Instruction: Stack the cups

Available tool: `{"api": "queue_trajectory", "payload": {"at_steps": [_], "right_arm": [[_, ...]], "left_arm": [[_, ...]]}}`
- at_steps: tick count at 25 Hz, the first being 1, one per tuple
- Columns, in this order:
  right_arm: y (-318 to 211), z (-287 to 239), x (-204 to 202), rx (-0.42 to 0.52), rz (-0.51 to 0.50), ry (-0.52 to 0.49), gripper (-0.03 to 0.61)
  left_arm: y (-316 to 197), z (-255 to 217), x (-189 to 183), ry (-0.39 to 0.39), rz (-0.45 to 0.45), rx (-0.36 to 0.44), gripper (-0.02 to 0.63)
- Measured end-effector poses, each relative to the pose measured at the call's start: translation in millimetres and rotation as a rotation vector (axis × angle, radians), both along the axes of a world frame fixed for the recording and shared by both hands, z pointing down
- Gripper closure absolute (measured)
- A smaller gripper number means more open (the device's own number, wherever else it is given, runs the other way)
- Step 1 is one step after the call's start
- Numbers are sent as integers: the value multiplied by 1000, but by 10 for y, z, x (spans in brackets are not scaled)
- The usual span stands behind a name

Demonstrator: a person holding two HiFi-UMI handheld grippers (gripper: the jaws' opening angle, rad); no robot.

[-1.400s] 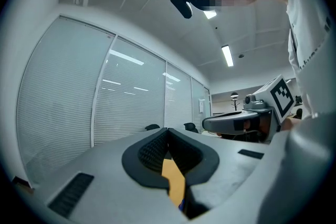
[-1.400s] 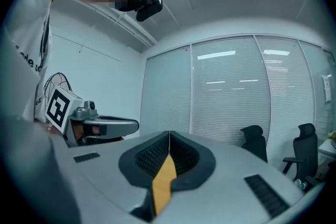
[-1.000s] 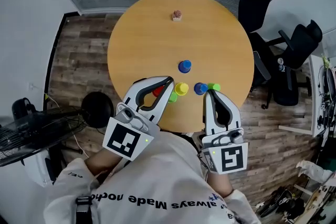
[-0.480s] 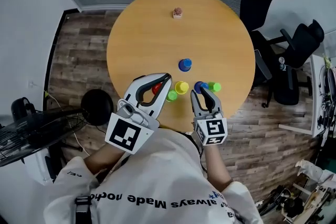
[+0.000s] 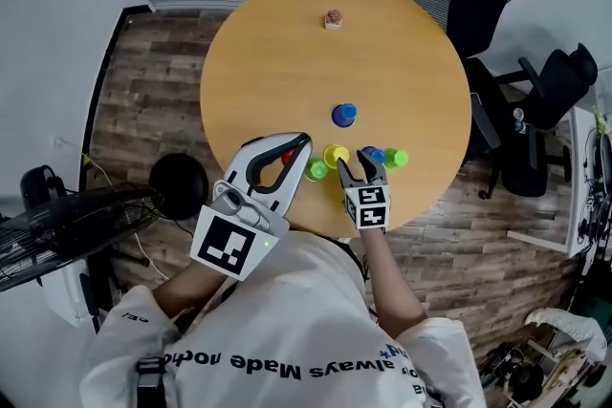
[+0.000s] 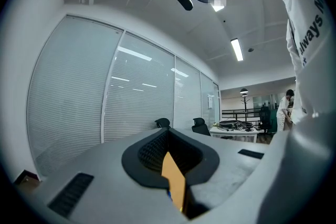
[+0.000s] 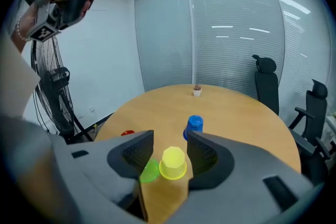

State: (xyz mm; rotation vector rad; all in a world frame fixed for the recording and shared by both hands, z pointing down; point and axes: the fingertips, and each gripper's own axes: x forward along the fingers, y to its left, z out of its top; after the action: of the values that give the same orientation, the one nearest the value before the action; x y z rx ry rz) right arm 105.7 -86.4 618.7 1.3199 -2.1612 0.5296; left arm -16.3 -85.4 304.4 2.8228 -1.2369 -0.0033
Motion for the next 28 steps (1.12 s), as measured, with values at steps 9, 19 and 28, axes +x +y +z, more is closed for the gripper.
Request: {"api": "queue_trajectory", "payload": {"at_steps": [9, 19, 28], "right_arm": [[-112, 583, -55, -122, -24, 56, 337], [-150, 855, -77, -195, -18, 66, 334], [-141, 851, -9, -183, 11, 66, 348]], "left_arm": [[46, 53, -120, -8, -20, -16, 589], [55, 68, -255, -24, -47, -33, 589], [74, 56, -265, -25, -49, -32, 589]]}}
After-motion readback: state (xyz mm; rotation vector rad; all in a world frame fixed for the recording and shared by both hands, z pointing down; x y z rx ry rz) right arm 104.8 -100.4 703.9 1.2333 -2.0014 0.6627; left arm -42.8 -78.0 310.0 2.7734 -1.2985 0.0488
